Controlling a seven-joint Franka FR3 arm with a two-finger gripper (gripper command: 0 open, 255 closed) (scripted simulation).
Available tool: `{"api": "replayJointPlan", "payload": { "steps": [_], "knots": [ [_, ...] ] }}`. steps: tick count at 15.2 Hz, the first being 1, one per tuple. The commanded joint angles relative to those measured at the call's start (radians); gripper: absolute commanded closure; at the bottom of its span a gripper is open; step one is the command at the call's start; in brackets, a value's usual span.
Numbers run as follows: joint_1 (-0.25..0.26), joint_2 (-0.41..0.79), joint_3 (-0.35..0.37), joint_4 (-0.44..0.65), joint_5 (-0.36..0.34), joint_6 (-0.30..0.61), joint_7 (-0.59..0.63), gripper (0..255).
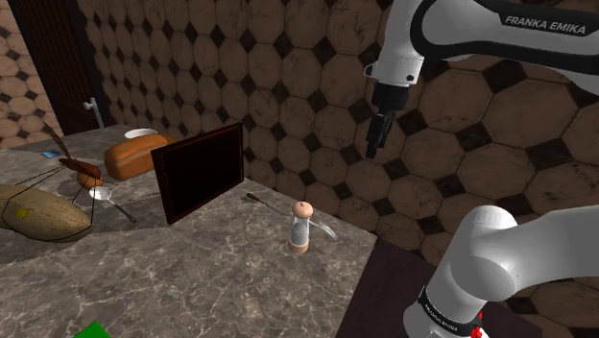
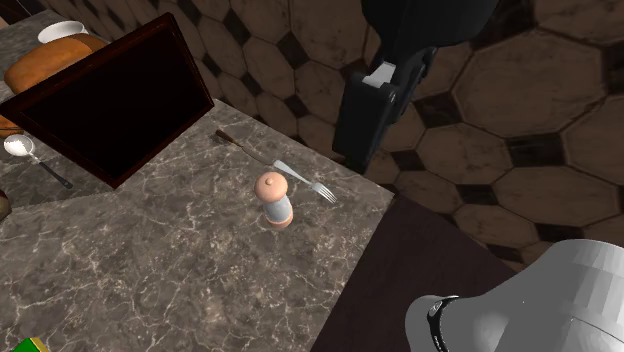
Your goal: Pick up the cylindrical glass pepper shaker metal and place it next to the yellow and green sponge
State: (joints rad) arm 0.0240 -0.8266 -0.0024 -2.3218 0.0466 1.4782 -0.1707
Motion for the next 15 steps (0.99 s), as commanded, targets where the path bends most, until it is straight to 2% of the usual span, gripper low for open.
{"api": "replayJointPlan", "payload": {
  "steps": [1,8,15],
  "knots": [
    [0.0,0.0,0.0,0.0,0.0,0.0,0.0,0],
    [0.007,0.049,0.041,-0.191,0.02,0.302,0.027,0],
    [0.014,0.199,0.085,-0.307,0.036,0.629,0.055,0]
  ]
}}
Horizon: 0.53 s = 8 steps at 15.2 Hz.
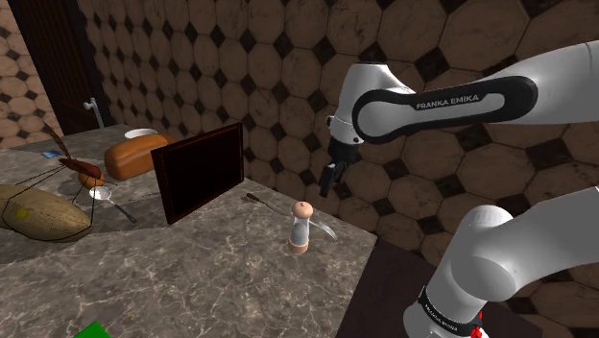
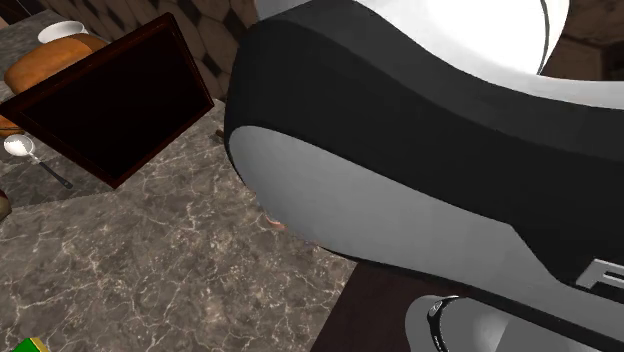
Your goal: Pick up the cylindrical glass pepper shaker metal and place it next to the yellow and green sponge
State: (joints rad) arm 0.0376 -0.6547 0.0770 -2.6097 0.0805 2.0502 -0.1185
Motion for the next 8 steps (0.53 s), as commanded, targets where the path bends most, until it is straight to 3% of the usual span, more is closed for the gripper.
{"api": "replayJointPlan", "payload": {
  "steps": [1,6,8],
  "knots": [
    [0.001,0.057,0.012,-0.028,0.003,0.106,0.008,0],
    [-0.003,0.234,0.046,-0.047,-0.002,0.345,0.037,0],
    [-0.003,0.247,0.047,-0.051,-0.003,0.364,0.038,0]
  ]
}}
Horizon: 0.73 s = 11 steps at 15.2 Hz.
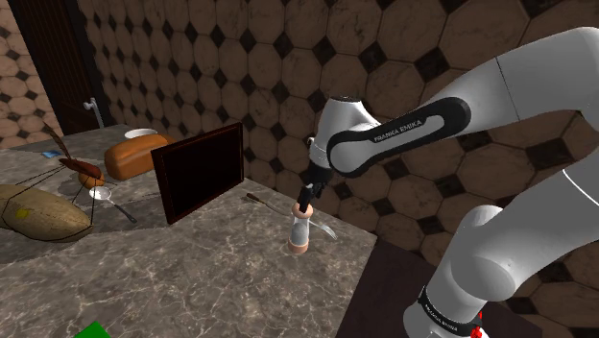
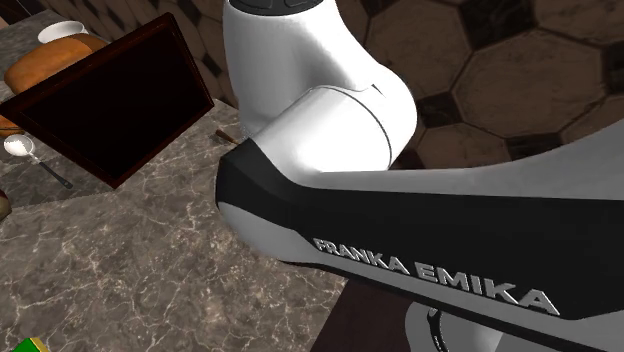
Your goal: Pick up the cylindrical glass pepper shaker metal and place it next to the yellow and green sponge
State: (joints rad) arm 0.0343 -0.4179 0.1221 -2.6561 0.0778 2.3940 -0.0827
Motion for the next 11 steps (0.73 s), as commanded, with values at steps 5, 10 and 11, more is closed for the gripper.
{"api": "replayJointPlan", "payload": {
  "steps": [5,10,11],
  "knots": [
    [-0.002,0.073,0.007,-0.026,-0.002,0.103,0.004,0],
    [-0.003,0.095,0.009,-0.031,-0.004,0.13,0.005,0],
    [-0.003,0.095,0.009,-0.031,-0.004,0.13,0.005,0]
  ]
}}
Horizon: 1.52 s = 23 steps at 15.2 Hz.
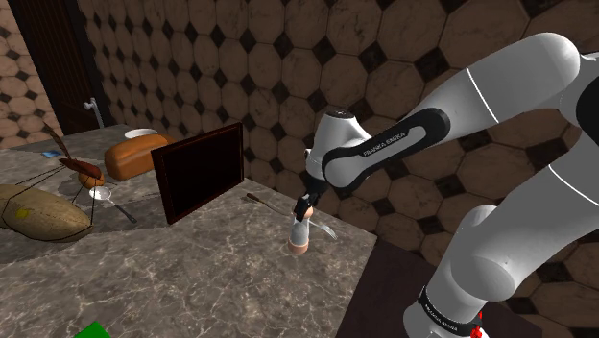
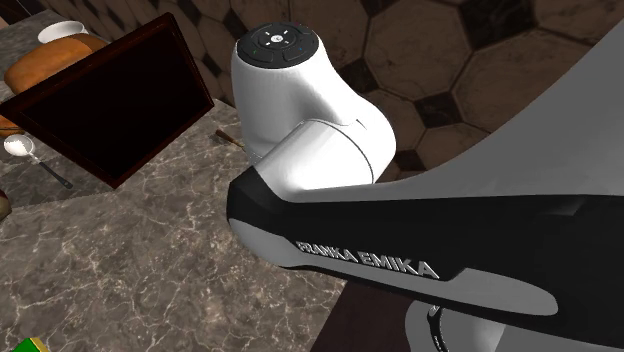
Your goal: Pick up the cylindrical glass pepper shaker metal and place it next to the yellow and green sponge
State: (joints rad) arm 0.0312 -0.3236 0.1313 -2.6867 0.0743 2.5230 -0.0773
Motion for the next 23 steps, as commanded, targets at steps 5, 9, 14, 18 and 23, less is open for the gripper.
{"api": "replayJointPlan", "payload": {
  "steps": [5,9,14,18,23],
  "knots": [
    [0.0,0.0,0.0,0.0,0.0,0.001,0.0,255],
    [0.0,0.001,0.0,0.0,0.0,0.001,0.0,255],
    [0.0,-0.011,-0.001,0.005,0.0,-0.016,0.0,255],
    [0.001,-0.052,-0.004,0.031,0.001,-0.082,-0.002,255],
    [0.002,-0.095,-0.009,0.068,0.001,-0.163,-0.002,255]
  ]
}}
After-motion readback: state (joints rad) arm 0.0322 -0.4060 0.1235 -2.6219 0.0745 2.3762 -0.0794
